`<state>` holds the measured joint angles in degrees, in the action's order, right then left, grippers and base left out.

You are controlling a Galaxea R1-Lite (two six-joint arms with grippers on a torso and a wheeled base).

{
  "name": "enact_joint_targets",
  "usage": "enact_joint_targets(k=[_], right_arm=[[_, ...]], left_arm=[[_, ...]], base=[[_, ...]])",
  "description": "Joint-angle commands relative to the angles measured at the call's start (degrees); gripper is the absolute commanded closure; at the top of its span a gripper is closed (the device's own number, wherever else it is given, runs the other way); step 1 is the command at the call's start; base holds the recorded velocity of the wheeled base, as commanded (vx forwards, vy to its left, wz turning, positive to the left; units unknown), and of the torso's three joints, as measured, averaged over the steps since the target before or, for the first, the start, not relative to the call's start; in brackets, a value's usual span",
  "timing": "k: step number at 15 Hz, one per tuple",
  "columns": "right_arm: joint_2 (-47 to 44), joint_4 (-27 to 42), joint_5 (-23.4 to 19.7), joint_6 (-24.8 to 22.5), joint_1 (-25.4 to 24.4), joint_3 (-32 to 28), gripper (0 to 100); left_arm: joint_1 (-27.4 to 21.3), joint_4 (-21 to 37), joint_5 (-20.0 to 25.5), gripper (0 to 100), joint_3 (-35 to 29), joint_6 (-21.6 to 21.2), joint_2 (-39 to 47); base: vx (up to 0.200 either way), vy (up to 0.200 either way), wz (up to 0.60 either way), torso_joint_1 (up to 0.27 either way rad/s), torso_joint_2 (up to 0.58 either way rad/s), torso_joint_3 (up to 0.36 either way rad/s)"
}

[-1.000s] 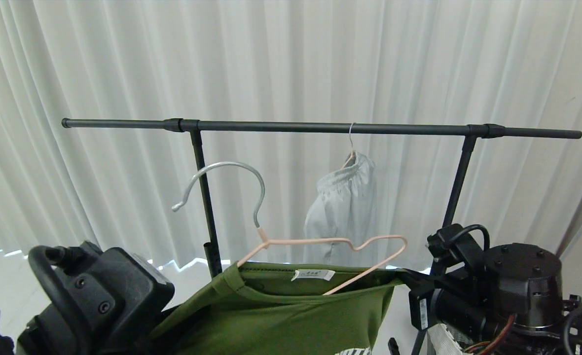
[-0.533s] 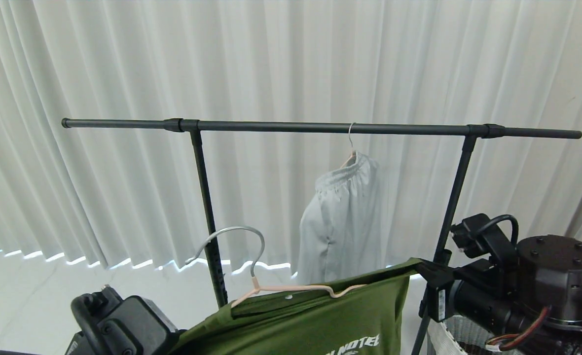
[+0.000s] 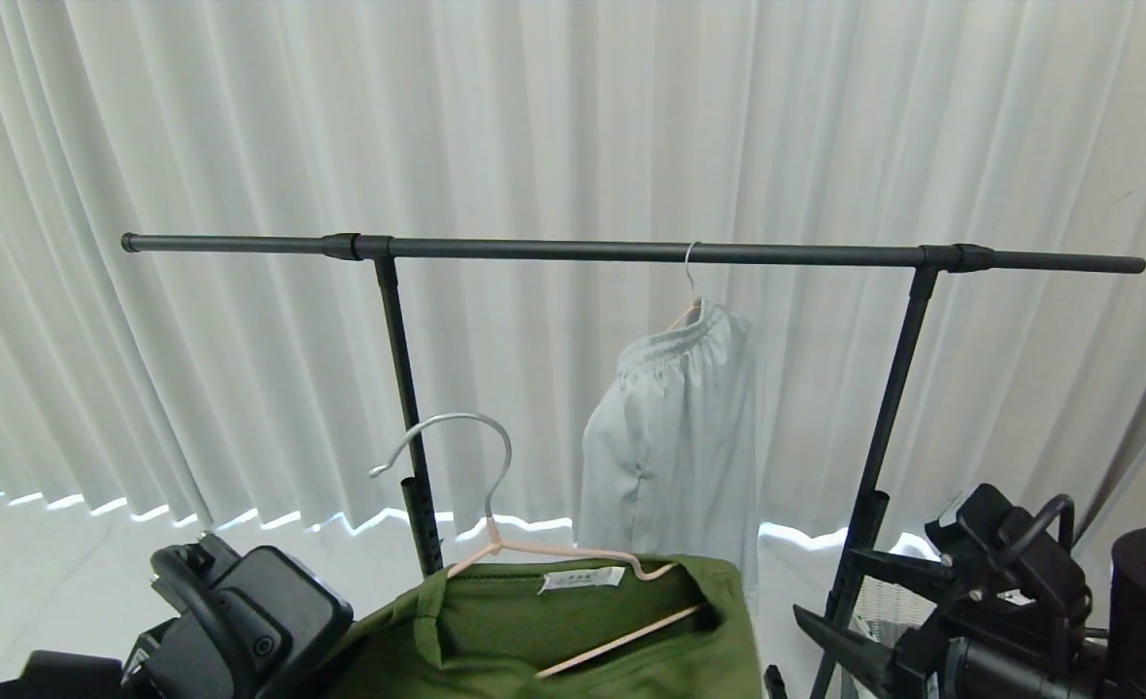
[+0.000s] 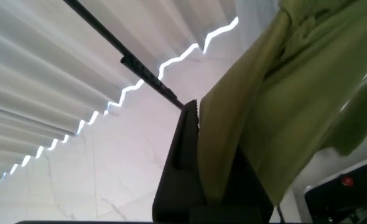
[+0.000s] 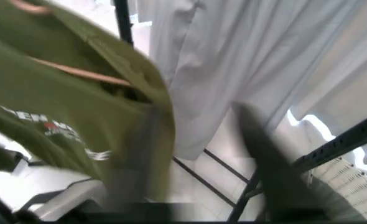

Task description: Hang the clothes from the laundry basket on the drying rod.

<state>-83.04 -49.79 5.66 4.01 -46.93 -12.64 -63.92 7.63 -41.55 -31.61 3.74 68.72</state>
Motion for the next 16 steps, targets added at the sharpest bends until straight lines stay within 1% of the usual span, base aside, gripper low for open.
enact_joint_targets(k=[1,2,3,4,5,6,7,8,10,12,14,16], right_arm=[[1.04,-0.05,-0.21,-0.14,-1.14,-0.01,0],[1.92,-0.05,-1.09,-0.76,-3.16,-0.54,0],[2.71,0.04,-3.11,-1.64,-4.31,-0.81,0],[3.15,0.57,-5.22,-3.40,-5.36,-1.33,0],[3.06,1.80,-6.80,-6.21,-6.15,-2.39,0],[2.80,4.17,-8.64,-8.58,-6.77,-4.15,0],[2.71,6.10,-10.14,-9.64,-7.29,-5.46,0],[2.62,11.47,-13.92,-11.13,-9.05,-9.16,0],[2.10,19.46,-17.08,-11.57,-11.78,-14.52,0],[0.43,23.59,-19.37,-11.66,-13.01,-17.33,0],[-2.83,24.21,-19.89,-12.54,-14.06,-19.35,0],[-5.38,24.30,-19.81,-13.77,-14.06,-20.84,0]], left_arm=[[-0.68,-0.16,0.15,100,-0.03,0.04,0.10],[-1.91,-0.16,0.32,100,0.15,0.04,0.10],[-2.79,-0.16,0.41,100,0.32,0.04,0.01],[-3.76,-0.16,0.50,100,0.50,0.12,0.01],[-5.34,-0.16,0.76,100,0.58,0.04,-0.60],[-7.01,-0.25,2.26,100,0.67,0.04,-1.39],[-8.16,-0.25,3.49,100,0.76,0.04,-2.10],[-10.00,-0.16,5.69,100,1.29,-0.31,-3.59],[-11.32,-0.25,6.13,100,1.20,-0.31,-4.29],[-13.08,-2.01,6.13,100,1.20,-0.31,-4.29],[-14.13,-3.41,6.13,100,1.29,-0.40,-4.21],[-14.40,-3.41,6.13,100,1.11,-0.40,-4.29]], base=[[0.000,0.000,0.00,0.000,0.00,0.000],[0.000,0.000,0.00,0.000,0.00,0.000],[0.000,0.000,0.00,0.000,0.00,0.000],[0.000,0.000,0.00,0.000,0.00,0.000],[0.000,0.000,0.00,0.000,0.00,0.000],[0.000,0.000,0.00,0.000,0.00,0.000],[0.000,0.000,0.00,0.000,0.00,0.000],[0.000,0.000,0.00,0.000,0.00,0.000],[0.000,0.000,0.00,0.000,0.00,0.000],[0.000,0.000,0.00,0.000,0.00,0.000],[0.000,0.000,0.00,0.000,0.00,0.000],[0.000,0.000,0.00,0.000,0.00,0.000]])
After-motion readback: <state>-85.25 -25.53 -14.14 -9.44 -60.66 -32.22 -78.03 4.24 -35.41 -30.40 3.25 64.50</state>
